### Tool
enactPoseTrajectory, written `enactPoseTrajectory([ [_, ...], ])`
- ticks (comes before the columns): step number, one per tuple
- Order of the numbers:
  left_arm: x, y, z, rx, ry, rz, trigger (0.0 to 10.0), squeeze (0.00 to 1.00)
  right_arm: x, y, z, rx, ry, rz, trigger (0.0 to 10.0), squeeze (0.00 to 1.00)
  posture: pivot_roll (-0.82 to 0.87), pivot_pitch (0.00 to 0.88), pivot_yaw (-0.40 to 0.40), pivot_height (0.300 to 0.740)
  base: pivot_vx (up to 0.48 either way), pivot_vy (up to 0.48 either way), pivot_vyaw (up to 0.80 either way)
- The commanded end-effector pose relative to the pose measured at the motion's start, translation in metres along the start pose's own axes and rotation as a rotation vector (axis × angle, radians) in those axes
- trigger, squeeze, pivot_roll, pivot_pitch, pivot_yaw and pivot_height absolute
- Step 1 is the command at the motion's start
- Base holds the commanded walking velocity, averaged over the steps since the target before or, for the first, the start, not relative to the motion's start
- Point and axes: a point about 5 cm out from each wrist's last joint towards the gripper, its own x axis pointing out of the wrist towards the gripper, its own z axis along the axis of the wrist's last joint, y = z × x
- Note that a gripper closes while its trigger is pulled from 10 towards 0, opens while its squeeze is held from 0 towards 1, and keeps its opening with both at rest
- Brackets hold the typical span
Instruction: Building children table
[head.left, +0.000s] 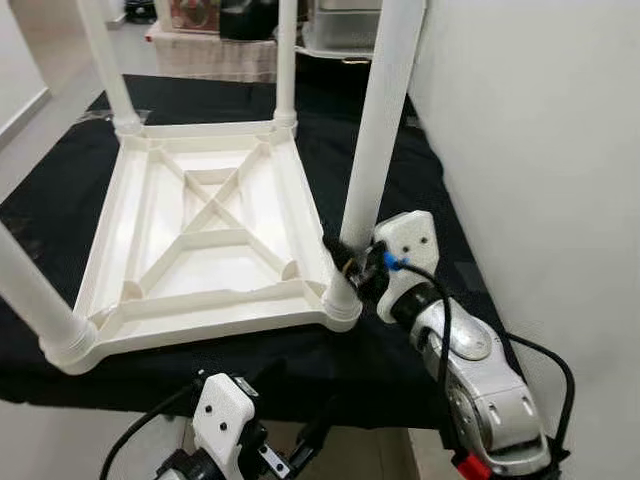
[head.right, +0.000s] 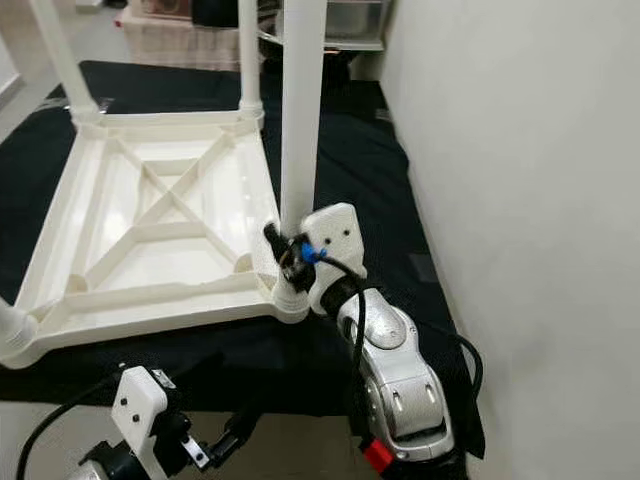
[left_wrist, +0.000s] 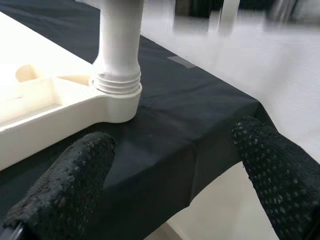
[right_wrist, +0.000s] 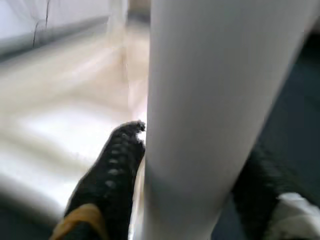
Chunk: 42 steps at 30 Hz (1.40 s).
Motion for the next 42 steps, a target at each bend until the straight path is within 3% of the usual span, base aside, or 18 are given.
enactPoseTrajectory([
  [1, -0.002, -0.002, -0.002, 0.001, 0.017, -0.007, 10.0, 0.00, 0.003, 0.012, 0.001, 0.036, -0.019, 0.099, 10.0, 1.00, 0.04, 0.199, -0.062, 0.740, 0.000, 0.000, 0.00],
  [3, -0.002, -0.002, -0.001, -0.004, 0.014, -0.009, 10.0, 0.00, 0.006, 0.012, 0.023, 0.040, -0.156, 0.265, 10.0, 1.00, 0.04, 0.206, -0.058, 0.740, 0.000, 0.000, 0.00],
  [5, -0.002, -0.002, -0.001, -0.006, 0.013, -0.011, 10.0, 0.00, 0.004, 0.012, 0.035, 0.078, -0.207, 0.408, 10.0, 1.00, 0.04, 0.206, -0.058, 0.740, 0.000, 0.000, 0.00],
  [6, -0.002, -0.002, -0.001, -0.006, 0.013, -0.011, 10.0, 0.00, 0.004, 0.012, 0.035, 0.078, -0.207, 0.408, 10.0, 1.00, 0.04, 0.206, -0.058, 0.740, 0.000, 0.000, 0.00],
  [10, -0.002, -0.004, 0.000, -0.008, 0.009, -0.011, 10.0, 0.00, -0.003, 0.011, 0.039, -0.066, -0.193, 0.634, 10.0, 1.00, 0.05, 0.210, -0.061, 0.740, 0.000, 0.000, 0.00],
  [11, -0.001, -0.004, 0.000, -0.008, 0.008, -0.010, 10.0, 0.00, -0.004, 0.007, 0.040, -0.087, -0.177, 0.713, 10.0, 0.00, 0.05, 0.213, -0.062, 0.740, 0.000, 0.000, 0.00],
  [13, -0.001, -0.004, 0.000, -0.008, 0.008, -0.010, 10.0, 0.00, -0.004, 0.007, 0.040, -0.087, -0.177, 0.713, 10.0, 0.00, 0.05, 0.213, -0.062, 0.740, 0.000, 0.000, 0.00],
  [20, -0.002, -0.006, 0.001, -0.001, 0.004, 0.000, 10.0, 0.00, 0.006, -0.020, 0.051, -0.141, -0.153, 0.871, 10.0, 0.00, 0.07, 0.213, -0.074, 0.740, 0.000, 0.000, 0.00],
  [24, -0.003, -0.006, 0.002, 0.002, 0.003, 0.008, 10.0, 0.00, 0.008, -0.027, 0.052, -0.163, -0.147, 0.879, 10.0, 0.00, 0.08, 0.213, -0.076, 0.740, 0.000, 0.000, 0.00],
  [25, -0.003, -0.006, 0.002, 0.005, 0.002, 0.015, 10.0, 0.00, 0.009, -0.030, 0.054, -0.172, -0.148, 0.883, 2.0, 0.00, 0.08, 0.215, -0.077, 0.740, 0.000, 0.000, 0.00],
  [26, -0.003, -0.006, 0.002, 0.005, 0.002, 0.015, 10.0, 0.00, 0.009, -0.030, 0.054, -0.172, -0.148, 0.883, 2.0, 0.00, 0.08, 0.215, -0.077, 0.740, 0.000, 0.000, 0.00],
  [27, -0.004, -0.006, 0.003, 0.008, 0.002, 0.023, 10.0, 0.00, 0.008, -0.030, 0.054, -0.178, -0.147, 0.899, 0.0, 0.00, 0.09, 0.222, -0.076, 0.740, 0.000, 0.000, 0.00],
  [37, -0.006, -0.006, 0.004, 0.015, 0.002, 0.042, 10.0, 0.00, -0.007, -0.032, 0.037, -0.135, -0.115, 0.912, 0.0, 0.00, 0.07, 0.229, -0.068, 0.740, 0.000, 0.000, 0.00],
  [38, -0.007, -0.005, 0.004, 0.016, 0.003, 0.042, 10.0, 0.00, -0.008, -0.029, 0.029, -0.108, -0.118, 0.849, 0.0, 0.00, 0.07, 0.226, -0.069, 0.740, 0.000, 0.000, 0.00],
  [39, -0.007, -0.005, 0.003, 0.017, 0.004, 0.042, 10.0, 0.00, -0.003, -0.026, 0.018, -0.059, -0.116, 0.660, 0.0, 0.00, 0.07, 0.226, -0.069, 0.740, 0.000, 0.000, 0.00],
  [40, -0.007, -0.005, 0.003, 0.017, 0.004, 0.042, 10.0, 0.00, -0.003, -0.026, 0.018, -0.059, -0.116, 0.660, 0.0, 0.00, 0.07, 0.226, -0.069, 0.740, 0.000, 0.000, 0.00],
  [41, -0.007, -0.005, 0.003, 0.018, 0.005, 0.041, 10.0, 0.00, 0.005, -0.026, 0.008, 0.020, -0.103, 0.413, 0.0, 0.00, 0.07, 0.228, -0.072, 0.740, 0.000, 0.000, 0.00],
  [42, -0.007, -0.005, 0.003, 0.018, 0.005, 0.041, 10.0, 0.00, 0.005, -0.026, 0.008, 0.020, -0.103, 0.413, 0.0, 0.00, 0.07, 0.228, -0.072, 0.740, 0.000, 0.000, 0.00],
])
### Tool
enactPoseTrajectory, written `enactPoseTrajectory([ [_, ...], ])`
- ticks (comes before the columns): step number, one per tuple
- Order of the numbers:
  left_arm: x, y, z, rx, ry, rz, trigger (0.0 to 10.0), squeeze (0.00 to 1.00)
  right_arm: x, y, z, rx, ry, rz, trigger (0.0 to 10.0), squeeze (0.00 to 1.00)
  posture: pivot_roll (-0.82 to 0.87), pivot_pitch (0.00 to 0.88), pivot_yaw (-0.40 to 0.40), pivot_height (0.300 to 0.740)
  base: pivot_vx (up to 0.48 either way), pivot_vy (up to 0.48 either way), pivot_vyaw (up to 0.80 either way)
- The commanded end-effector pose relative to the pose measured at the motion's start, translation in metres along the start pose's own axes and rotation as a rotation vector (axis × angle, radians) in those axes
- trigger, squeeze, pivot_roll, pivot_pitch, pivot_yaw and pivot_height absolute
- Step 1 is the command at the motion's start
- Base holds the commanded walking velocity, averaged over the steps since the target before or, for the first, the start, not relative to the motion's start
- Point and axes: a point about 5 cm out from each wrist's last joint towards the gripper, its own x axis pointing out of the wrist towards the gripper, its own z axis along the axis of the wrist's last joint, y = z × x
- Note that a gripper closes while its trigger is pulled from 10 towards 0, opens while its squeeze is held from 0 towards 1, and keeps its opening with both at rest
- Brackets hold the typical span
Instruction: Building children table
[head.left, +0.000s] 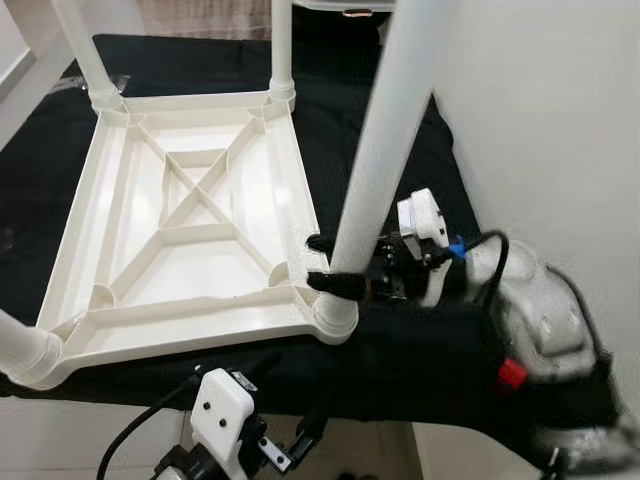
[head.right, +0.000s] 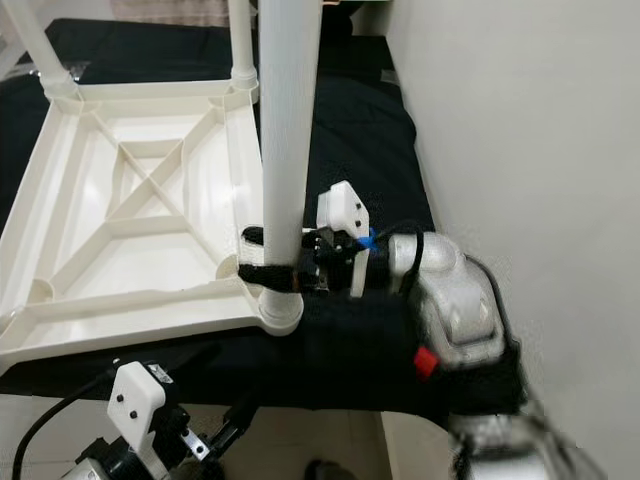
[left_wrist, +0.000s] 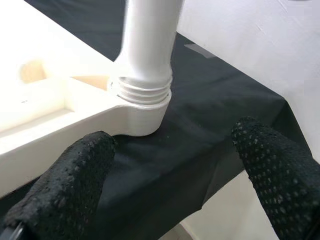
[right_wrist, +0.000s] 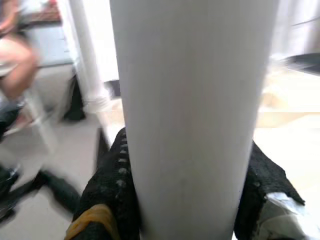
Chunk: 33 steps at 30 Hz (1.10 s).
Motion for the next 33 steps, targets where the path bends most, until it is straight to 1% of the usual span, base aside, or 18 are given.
enactPoseTrajectory([
  [1, -0.002, -0.002, 0.000, 0.002, 0.008, -0.008, 10.0, 0.00, -0.007, -0.014, -0.033, 0.098, 0.116, -0.548, 0.0, 0.00, 0.07, 0.228, -0.071, 0.740, 0.000, 0.000, 0.00],
  [3, -0.002, -0.002, 0.000, 0.002, 0.008, -0.008, 10.0, 0.00, -0.007, -0.014, -0.033, 0.098, 0.116, -0.548, 0.0, 0.00, 0.07, 0.228, -0.071, 0.740, 0.000, 0.000, 0.00],
  [4, -0.002, -0.002, -0.001, 0.005, 0.009, -0.006, 10.0, 0.00, -0.023, -0.003, -0.053, 0.205, 0.218, -0.794, 0.0, 0.00, 0.07, 0.228, -0.071, 0.740, 0.000, 0.000, 0.00],
  [5, -0.002, -0.002, -0.001, 0.005, 0.009, -0.006, 10.0, 0.00, -0.023, -0.003, -0.053, 0.205, 0.218, -0.794, 0.0, 0.00, 0.07, 0.228, -0.071, 0.740, 0.000, 0.000, 0.00],
  [6, -0.001, -0.001, -0.002, 0.008, 0.009, -0.005, 10.0, 0.00, -0.029, 0.013, -0.063, 0.213, 0.302, -0.869, 0.0, 0.00, 0.05, 0.206, -0.067, 0.740, 0.000, 0.000, 0.00],
  [9, 0.001, 0.001, -0.004, 0.012, 0.008, -0.005, 10.0, 0.00, -0.029, 0.025, -0.064, 0.179, 0.355, -0.831, 0.0, 0.00, 0.06, 0.192, -0.073, 0.740, 0.000, 0.000, 0.00],
  [12, 0.002, 0.001, -0.004, 0.014, 0.007, -0.005, 10.0, 0.00, -0.026, 0.023, -0.061, 0.149, 0.350, -0.810, 0.0, 0.00, 0.05, 0.187, -0.074, 0.740, 0.000, 0.000, 0.00],
  [13, 0.003, 0.001, -0.005, 0.015, 0.004, -0.003, 10.0, 0.00, -0.026, 0.019, -0.059, 0.122, 0.352, -0.793, 4.1, 0.00, 0.05, 0.182, -0.081, 0.740, 0.000, 0.000, 0.00],
  [14, 0.003, 0.001, -0.005, 0.015, 0.004, -0.003, 10.0, 0.00, -0.026, 0.019, -0.059, 0.122, 0.352, -0.793, 4.1, 0.00, 0.05, 0.182, -0.081, 0.740, 0.000, 0.000, 0.00],
  [15, 0.004, 0.001, -0.005, 0.014, -0.001, 0.001, 10.0, 0.00, -0.022, 0.016, -0.053, 0.086, 0.328, -0.744, 10.0, 0.62, 0.05, 0.175, -0.088, 0.740, 0.000, 0.000, 0.00],
  [16, 0.005, 0.000, -0.004, 0.013, -0.007, 0.006, 10.0, 0.00, -0.014, 0.015, -0.044, 0.095, 0.253, -0.639, 10.0, 1.00, 0.04, 0.174, -0.095, 0.740, 0.000, 0.000, 0.00],
  [18, 0.006, -0.001, -0.004, 0.012, -0.011, 0.009, 10.0, 0.00, -0.008, 0.016, -0.037, 0.105, 0.197, -0.577, 10.0, 1.00, 0.04, 0.174, -0.095, 0.740, 0.000, 0.000, 0.00],
  [20, 0.006, -0.001, -0.004, 0.006, -0.017, 0.016, 10.0, 0.00, 0.011, 0.039, -0.010, 0.151, 0.011, -0.204, 10.0, 1.00, 0.04, 0.170, -0.090, 0.740, 0.000, 0.000, 0.00],
  [21, 0.006, -0.001, -0.004, 0.006, -0.017, 0.016, 10.0, 0.00, 0.011, 0.039, -0.010, 0.151, 0.011, -0.204, 10.0, 1.00, 0.04, 0.170, -0.090, 0.740, 0.000, 0.000, 0.00],
  [24, 0.007, -0.001, -0.004, 0.004, -0.021, 0.015, 10.0, 0.00, 0.012, 0.052, 0.008, 0.118, -0.042, 0.099, 10.0, 1.00, 0.04, 0.170, -0.094, 0.740, 0.000, 0.000, 0.00],
  [25, 0.007, -0.001, -0.004, 0.004, -0.021, 0.015, 10.0, 0.00, 0.012, 0.052, 0.008, 0.118, -0.042, 0.099, 10.0, 1.00, 0.04, 0.170, -0.094, 0.740, 0.000, 0.000, 0.00],
  [26, 0.008, -0.001, -0.003, 0.003, -0.023, 0.016, 10.0, 0.00, 0.007, 0.047, 0.014, 0.066, -0.008, 0.201, 10.0, 0.00, 0.05, 0.172, -0.096, 0.740, 0.000, 0.000, 0.00],
  [33, 0.010, -0.001, -0.003, 0.005, -0.030, 0.024, 10.0, 0.00, 0.001, 0.023, 0.020, -0.019, 0.073, 0.321, 10.0, 0.00, 0.05, 0.181, -0.097, 0.740, 0.000, 0.000, 0.00],
])
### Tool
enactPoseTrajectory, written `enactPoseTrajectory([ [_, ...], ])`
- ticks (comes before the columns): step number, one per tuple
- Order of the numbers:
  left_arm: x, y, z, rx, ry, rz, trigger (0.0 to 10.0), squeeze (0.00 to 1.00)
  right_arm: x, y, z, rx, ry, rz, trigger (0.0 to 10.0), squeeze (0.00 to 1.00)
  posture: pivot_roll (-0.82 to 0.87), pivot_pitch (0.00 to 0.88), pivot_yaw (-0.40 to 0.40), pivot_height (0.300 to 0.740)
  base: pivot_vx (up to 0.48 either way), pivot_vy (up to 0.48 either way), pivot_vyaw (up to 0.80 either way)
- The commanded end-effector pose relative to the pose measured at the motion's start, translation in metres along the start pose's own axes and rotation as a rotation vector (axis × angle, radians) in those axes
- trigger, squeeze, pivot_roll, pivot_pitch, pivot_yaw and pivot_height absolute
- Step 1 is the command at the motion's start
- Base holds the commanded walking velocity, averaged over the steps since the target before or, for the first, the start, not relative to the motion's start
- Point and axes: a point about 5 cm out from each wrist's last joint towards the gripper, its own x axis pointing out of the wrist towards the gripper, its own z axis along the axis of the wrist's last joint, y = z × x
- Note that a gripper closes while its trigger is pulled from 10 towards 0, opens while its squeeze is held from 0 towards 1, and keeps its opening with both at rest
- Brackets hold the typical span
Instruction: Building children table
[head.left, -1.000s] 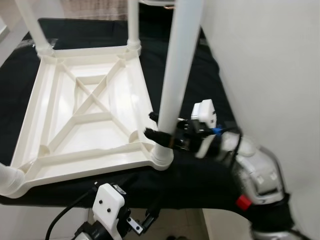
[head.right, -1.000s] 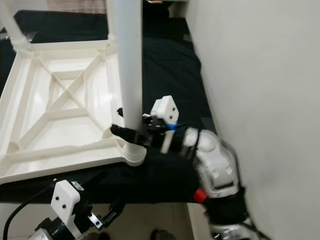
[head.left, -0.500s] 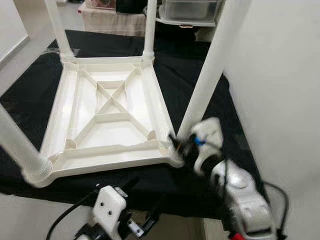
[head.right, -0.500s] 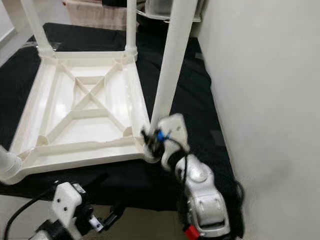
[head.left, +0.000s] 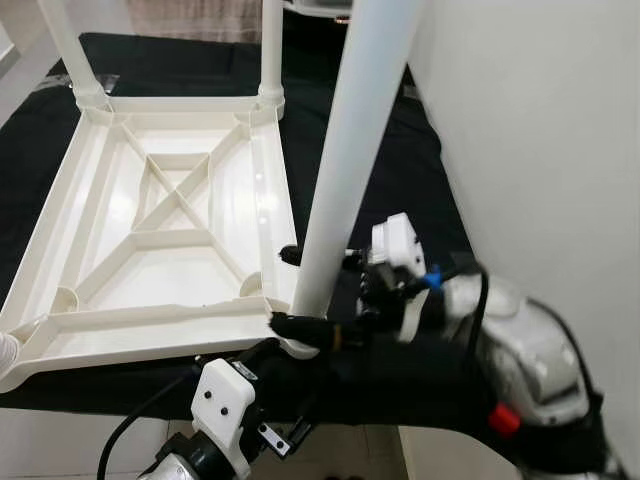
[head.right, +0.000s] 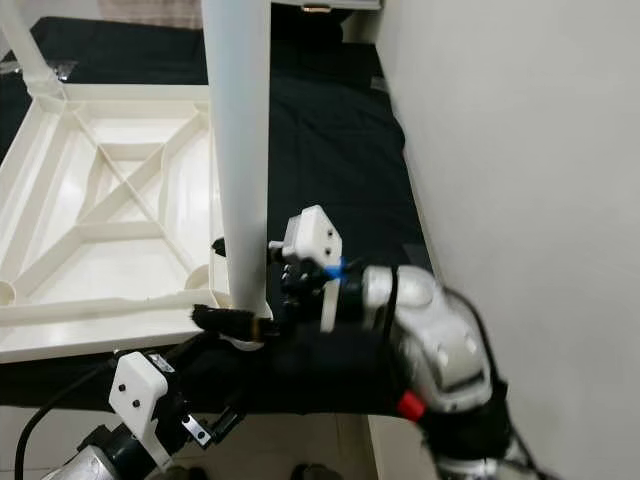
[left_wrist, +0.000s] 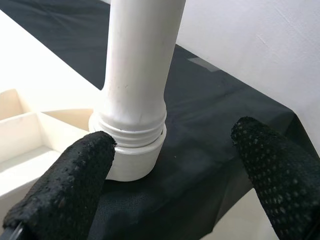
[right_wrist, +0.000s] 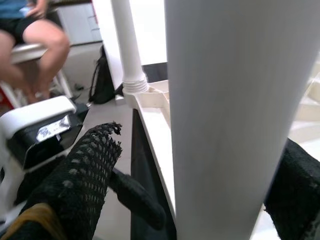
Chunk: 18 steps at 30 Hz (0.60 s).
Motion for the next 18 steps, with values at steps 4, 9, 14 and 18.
enactPoseTrajectory([
  [4, -0.001, -0.003, -0.003, -0.013, 0.008, 0.003, 10.0, 0.00, 0.002, -0.012, 0.001, -0.030, 0.000, 0.050, 10.0, 0.00, 0.05, 0.190, -0.099, 0.740, 0.000, 0.000, 0.00],
  [9, -0.001, -0.004, -0.002, -0.012, 0.009, 0.005, 10.0, 0.00, -0.001, -0.017, 0.003, -0.046, -0.004, 0.096, 0.0, 0.00, 0.06, 0.200, -0.099, 0.740, 0.000, 0.000, 0.00],
  [14, -0.003, -0.004, -0.001, -0.010, 0.010, 0.008, 10.0, 0.00, -0.002, -0.016, -0.002, -0.033, 0.000, 0.088, 0.0, 0.00, 0.06, 0.223, -0.098, 0.740, 0.000, 0.000, 0.00],
  [18, -0.004, -0.003, -0.001, -0.010, 0.013, 0.007, 10.0, 0.00, 0.000, -0.014, -0.018, 0.000, 0.002, -0.034, 0.0, 0.00, 0.06, 0.221, -0.094, 0.740, 0.000, 0.000, 0.00],
])
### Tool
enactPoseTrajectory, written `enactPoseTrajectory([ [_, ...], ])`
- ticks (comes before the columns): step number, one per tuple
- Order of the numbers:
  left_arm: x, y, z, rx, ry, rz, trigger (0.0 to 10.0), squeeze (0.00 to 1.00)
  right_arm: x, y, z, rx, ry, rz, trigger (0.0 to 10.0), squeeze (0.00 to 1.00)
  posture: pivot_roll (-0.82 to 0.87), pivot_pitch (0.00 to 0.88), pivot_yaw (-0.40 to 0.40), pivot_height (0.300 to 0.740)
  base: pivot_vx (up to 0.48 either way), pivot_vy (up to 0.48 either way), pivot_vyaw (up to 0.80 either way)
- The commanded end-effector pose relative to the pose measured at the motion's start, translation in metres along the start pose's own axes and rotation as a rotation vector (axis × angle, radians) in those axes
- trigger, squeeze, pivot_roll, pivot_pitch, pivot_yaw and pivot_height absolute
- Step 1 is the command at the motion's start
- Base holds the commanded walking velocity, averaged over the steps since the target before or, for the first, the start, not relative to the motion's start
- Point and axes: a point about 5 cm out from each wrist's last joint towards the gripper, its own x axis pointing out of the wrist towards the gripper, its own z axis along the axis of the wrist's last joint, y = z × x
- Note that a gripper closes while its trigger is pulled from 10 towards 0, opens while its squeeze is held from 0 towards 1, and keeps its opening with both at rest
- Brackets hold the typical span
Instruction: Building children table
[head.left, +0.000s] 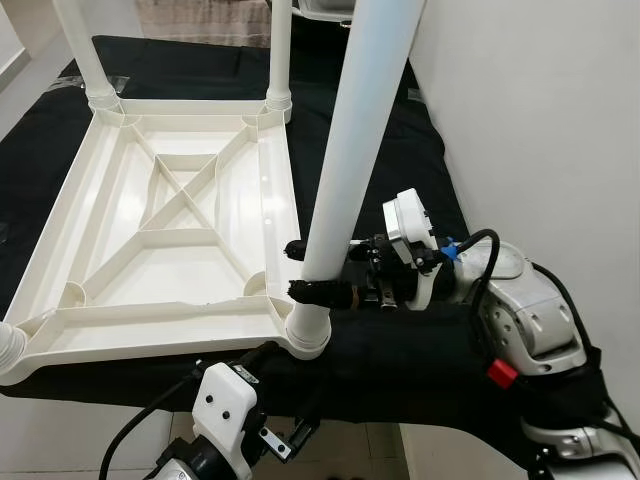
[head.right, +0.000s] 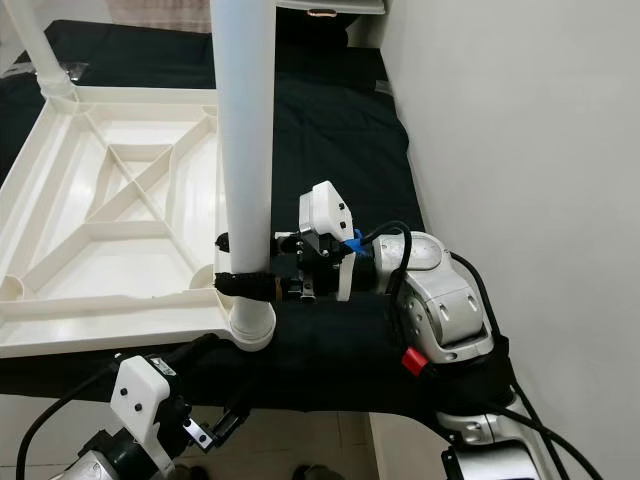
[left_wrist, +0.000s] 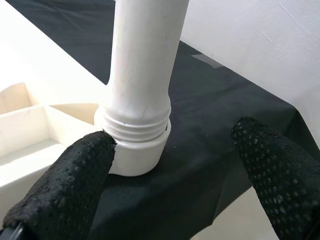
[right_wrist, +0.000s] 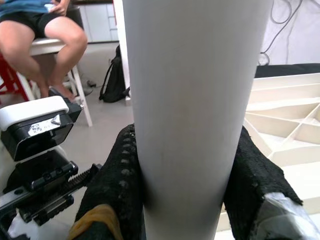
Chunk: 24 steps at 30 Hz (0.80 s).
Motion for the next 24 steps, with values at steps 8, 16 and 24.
enactPoseTrajectory([
  [8, 0.000, -0.002, -0.004, -0.013, 0.005, -0.006, 10.0, 0.00, -0.013, -0.004, -0.076, 0.108, 0.246, -0.633, 0.0, 0.00, 0.06, 0.174, -0.101, 0.740, 0.000, 0.000, 0.00],
  [16, 0.000, 0.002, -0.006, -0.009, 0.002, 0.002, 10.0, 0.00, -0.059, -0.005, -0.090, 0.207, 0.417, -1.194, 0.0, 0.00, 0.04, 0.153, -0.097, 0.740, 0.000, 0.000, 0.00],
  [24, 0.002, 0.002, -0.005, -0.006, 0.000, -0.004, 10.0, 0.00, -0.033, 0.007, -0.086, 0.181, 0.414, -1.105, 0.0, 0.00, 0.04, 0.158, -0.098, 0.740, 0.000, 0.000, 0.00],
])
